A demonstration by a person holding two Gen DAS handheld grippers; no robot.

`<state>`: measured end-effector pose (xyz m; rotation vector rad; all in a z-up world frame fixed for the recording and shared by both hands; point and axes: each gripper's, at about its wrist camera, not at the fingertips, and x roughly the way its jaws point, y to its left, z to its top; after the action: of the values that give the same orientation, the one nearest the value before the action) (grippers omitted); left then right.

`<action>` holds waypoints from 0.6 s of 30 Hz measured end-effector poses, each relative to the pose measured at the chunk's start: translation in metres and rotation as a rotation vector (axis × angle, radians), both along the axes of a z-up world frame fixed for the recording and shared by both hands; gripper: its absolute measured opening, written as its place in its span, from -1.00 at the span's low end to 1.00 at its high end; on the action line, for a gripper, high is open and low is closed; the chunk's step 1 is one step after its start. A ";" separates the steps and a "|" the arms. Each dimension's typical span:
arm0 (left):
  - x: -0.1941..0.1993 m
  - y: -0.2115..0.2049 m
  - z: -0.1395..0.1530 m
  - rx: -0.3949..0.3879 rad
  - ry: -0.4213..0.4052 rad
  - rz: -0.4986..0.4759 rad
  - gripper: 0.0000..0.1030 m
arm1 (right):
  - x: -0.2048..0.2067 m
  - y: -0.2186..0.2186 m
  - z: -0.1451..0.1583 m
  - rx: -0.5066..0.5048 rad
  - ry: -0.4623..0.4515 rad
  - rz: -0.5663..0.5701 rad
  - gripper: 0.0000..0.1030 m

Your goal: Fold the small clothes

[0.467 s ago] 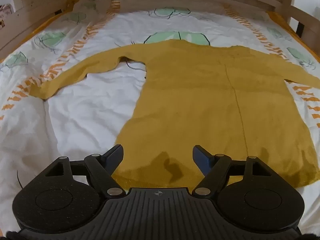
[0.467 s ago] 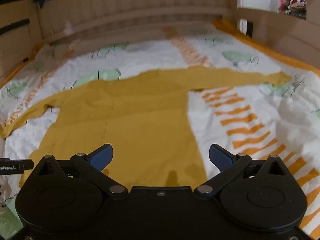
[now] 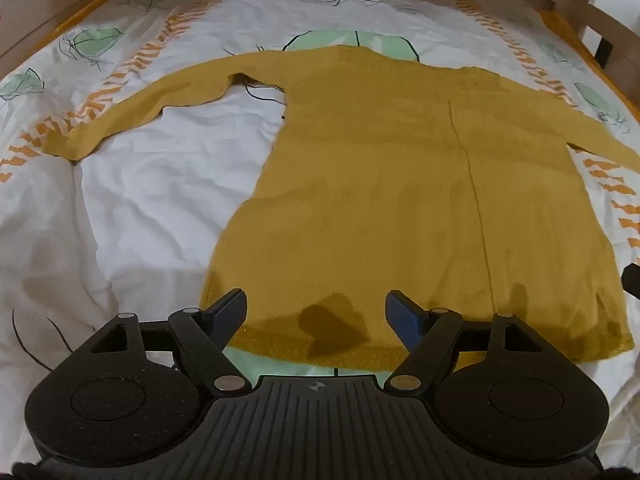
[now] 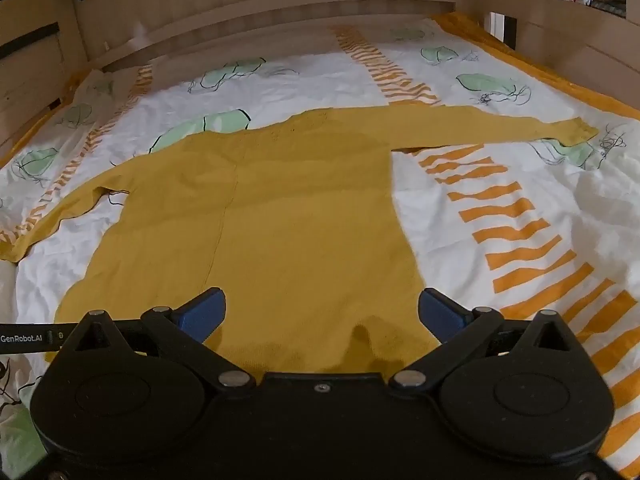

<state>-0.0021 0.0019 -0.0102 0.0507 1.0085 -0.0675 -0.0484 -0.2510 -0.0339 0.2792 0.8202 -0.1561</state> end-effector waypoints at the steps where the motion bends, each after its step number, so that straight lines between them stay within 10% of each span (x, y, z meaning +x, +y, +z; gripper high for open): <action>1: -0.001 0.000 0.000 0.000 0.000 0.001 0.46 | 0.000 0.001 0.000 0.001 0.001 0.003 0.99; 18: 0.000 -0.001 -0.003 -0.006 0.013 -0.019 0.46 | -0.001 0.008 -0.003 0.008 -0.001 0.013 0.99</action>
<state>-0.0021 0.0008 -0.0136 0.0545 1.0204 -0.0888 -0.0490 -0.2433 -0.0372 0.2817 0.8215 -0.1399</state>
